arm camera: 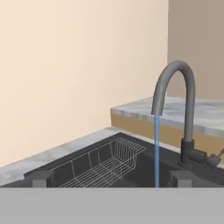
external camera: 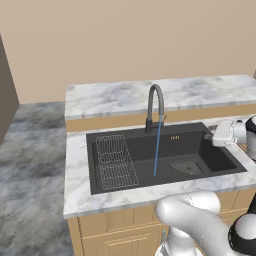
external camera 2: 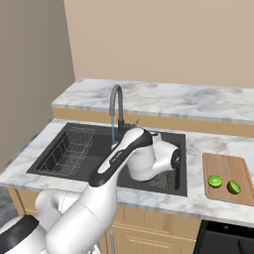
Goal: Pick the kiwi, kiwi from the sink and place them on the cutting board to airdry. Then turn off the sink faucet.
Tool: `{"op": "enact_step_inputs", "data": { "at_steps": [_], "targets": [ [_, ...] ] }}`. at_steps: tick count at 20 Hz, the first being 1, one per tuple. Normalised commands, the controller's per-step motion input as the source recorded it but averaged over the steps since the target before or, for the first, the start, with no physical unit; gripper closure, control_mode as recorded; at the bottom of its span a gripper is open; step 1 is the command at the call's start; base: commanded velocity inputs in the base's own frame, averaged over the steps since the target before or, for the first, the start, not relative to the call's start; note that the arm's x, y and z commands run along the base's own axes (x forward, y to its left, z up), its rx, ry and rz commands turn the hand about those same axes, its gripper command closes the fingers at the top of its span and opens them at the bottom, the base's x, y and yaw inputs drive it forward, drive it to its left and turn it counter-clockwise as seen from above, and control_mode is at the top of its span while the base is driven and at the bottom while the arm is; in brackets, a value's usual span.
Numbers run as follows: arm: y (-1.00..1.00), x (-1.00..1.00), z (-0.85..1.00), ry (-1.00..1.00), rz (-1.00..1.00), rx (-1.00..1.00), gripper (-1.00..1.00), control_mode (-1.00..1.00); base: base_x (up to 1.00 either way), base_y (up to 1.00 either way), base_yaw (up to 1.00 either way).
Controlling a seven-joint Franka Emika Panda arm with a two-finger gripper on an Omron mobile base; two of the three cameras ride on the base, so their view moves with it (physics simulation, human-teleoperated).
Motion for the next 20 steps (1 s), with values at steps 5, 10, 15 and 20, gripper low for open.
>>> {"op": "enact_step_inputs", "data": {
  "at_steps": [5,10,15,20],
  "targets": [
    [0.00,0.27,-0.26,0.00,0.08,0.00,-1.00,-1.00,0.00,0.00,0.00],
    [0.03,0.13,-0.28,0.00,0.09,0.00,-1.00,-1.00,0.00,0.00,0.00],
    [0.05,0.20,-0.16,-0.03,0.09,0.00,-1.00,-1.00,0.00,0.00,0.00],
    [0.02,0.36,0.00,-0.04,0.06,0.00,-1.00,-1.00,0.00,0.00,0.00]
  ]
}}
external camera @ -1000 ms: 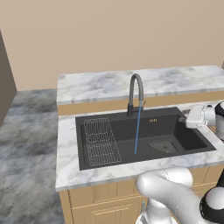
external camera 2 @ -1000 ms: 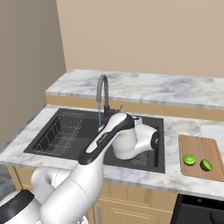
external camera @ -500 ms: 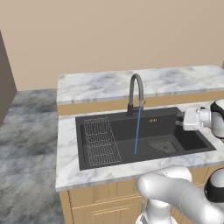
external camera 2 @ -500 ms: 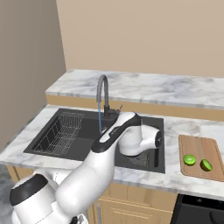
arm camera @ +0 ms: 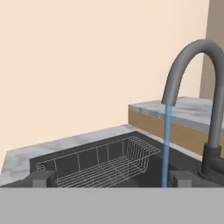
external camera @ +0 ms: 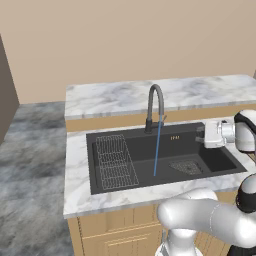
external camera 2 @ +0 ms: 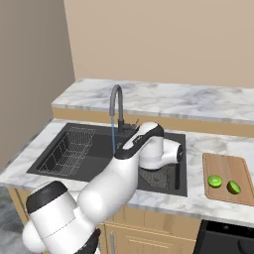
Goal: Pick the kiwi, kiwi from the sink and place them on the cutting board to airdry. Then turn off the sink faucet.
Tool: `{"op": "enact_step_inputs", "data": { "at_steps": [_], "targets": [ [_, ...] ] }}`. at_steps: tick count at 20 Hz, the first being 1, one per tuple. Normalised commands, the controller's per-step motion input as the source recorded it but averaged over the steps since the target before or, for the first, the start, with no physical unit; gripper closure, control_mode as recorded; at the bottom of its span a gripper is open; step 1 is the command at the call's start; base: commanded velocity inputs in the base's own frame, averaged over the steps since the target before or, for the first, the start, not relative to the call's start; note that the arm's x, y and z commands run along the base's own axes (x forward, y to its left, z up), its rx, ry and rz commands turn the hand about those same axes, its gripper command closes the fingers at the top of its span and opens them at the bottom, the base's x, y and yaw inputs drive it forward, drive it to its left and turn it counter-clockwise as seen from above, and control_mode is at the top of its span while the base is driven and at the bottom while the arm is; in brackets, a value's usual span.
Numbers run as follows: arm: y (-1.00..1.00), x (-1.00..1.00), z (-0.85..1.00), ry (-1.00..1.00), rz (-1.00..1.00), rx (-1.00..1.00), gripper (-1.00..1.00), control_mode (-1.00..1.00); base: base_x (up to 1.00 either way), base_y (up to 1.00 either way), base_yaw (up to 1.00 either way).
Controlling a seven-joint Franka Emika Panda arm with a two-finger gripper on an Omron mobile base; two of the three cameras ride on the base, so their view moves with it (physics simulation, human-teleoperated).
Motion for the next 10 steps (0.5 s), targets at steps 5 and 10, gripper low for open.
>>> {"op": "enact_step_inputs", "data": {
  "at_steps": [5,10],
  "targets": [
    [0.00,0.26,0.00,-0.04,0.01,0.00,-1.00,-1.00,0.00,0.00,0.00],
    [0.00,0.20,-0.06,0.00,0.00,0.04,-1.00,-1.00,0.00,0.00,0.00]
  ]
}}
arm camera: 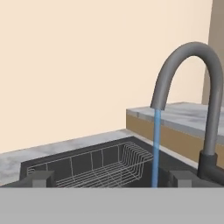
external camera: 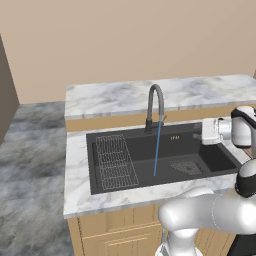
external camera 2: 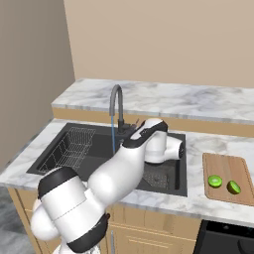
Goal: Pick the kiwi, kiwi from the sink and place them on the cutting board to airdry. Then turn off the sink faucet.
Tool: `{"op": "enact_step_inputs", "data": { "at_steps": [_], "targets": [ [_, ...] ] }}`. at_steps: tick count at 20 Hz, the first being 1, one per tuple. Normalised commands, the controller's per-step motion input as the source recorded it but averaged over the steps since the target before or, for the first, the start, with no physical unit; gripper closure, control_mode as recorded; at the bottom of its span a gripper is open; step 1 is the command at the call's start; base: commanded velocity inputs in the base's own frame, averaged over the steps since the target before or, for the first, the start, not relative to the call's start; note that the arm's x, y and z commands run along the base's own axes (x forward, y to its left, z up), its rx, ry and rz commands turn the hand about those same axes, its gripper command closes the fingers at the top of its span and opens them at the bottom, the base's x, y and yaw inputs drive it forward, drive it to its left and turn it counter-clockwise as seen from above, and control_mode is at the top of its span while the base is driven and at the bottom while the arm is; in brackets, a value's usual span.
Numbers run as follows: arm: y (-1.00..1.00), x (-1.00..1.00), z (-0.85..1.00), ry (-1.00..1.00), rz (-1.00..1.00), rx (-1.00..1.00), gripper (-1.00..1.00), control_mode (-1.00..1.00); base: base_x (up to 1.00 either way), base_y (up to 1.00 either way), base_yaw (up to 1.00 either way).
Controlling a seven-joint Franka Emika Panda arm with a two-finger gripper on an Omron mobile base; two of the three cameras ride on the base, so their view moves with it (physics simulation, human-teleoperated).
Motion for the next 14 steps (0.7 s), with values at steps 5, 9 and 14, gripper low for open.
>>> {"op": "enact_step_inputs", "data": {
  "at_steps": [5,9,14],
  "targets": [
    [0.07,0.21,-0.03,0.00,-0.01,0.05,-1.00,-1.00,0.00,0.00,0.00],
    [0.11,0.16,-0.05,0.00,-0.02,0.03,-1.00,-1.00,0.00,0.00,0.00],
    [0.08,0.19,-0.06,0.00,-0.02,0.02,-1.00,-1.00,0.00,0.00,0.00]
  ]
}}
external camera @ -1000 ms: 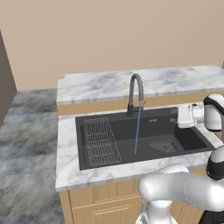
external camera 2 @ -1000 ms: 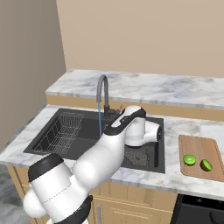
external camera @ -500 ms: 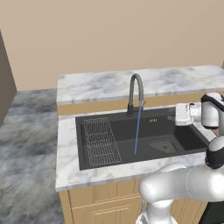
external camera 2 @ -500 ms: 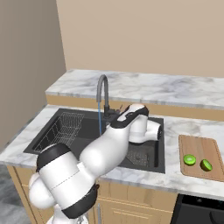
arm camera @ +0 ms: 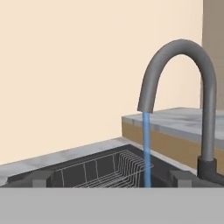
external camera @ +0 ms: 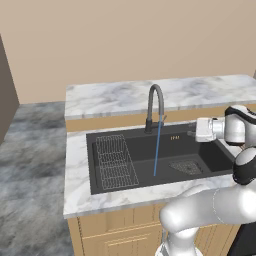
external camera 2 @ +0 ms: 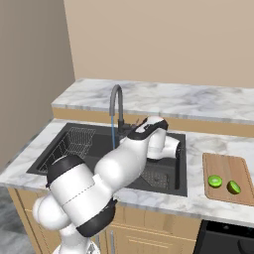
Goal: Pick the kiwi, kiwi from the sink and place them on the cutting board to airdry. Then turn off the sink faucet.
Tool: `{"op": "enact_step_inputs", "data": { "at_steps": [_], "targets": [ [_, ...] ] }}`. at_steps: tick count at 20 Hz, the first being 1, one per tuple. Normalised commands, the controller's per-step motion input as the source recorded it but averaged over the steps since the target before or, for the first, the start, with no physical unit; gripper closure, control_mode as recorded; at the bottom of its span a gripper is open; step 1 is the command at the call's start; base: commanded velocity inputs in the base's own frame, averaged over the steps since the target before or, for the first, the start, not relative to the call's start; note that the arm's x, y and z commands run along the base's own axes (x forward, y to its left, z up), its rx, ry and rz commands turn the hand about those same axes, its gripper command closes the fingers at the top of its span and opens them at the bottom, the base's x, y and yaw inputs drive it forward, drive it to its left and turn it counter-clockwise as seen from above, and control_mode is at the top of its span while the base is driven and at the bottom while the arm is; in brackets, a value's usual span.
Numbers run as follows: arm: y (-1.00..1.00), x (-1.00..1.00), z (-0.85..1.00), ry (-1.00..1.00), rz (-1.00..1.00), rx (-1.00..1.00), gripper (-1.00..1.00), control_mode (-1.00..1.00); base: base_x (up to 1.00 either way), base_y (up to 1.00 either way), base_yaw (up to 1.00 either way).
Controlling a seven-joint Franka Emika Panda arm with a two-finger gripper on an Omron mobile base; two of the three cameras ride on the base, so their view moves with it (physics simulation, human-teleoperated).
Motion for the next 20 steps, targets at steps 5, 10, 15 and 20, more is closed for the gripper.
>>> {"op": "enact_step_inputs", "data": {
  "at_steps": [5,10,15,20],
  "targets": [
    [0.02,0.22,-0.01,-0.01,-0.01,0.00,-1.00,-1.00,0.00,0.00,0.00],
    [0.00,0.33,0.00,0.00,0.00,0.00,-1.00,-1.00,0.00,0.00,0.00],
    [0.00,0.05,-0.11,-0.02,0.00,0.00,-1.00,-1.00,0.00,0.00,0.00],
    [0.00,0.00,-0.14,-0.03,-0.02,0.00,-1.00,-1.00,0.00,0.00,0.00]
  ]
}}
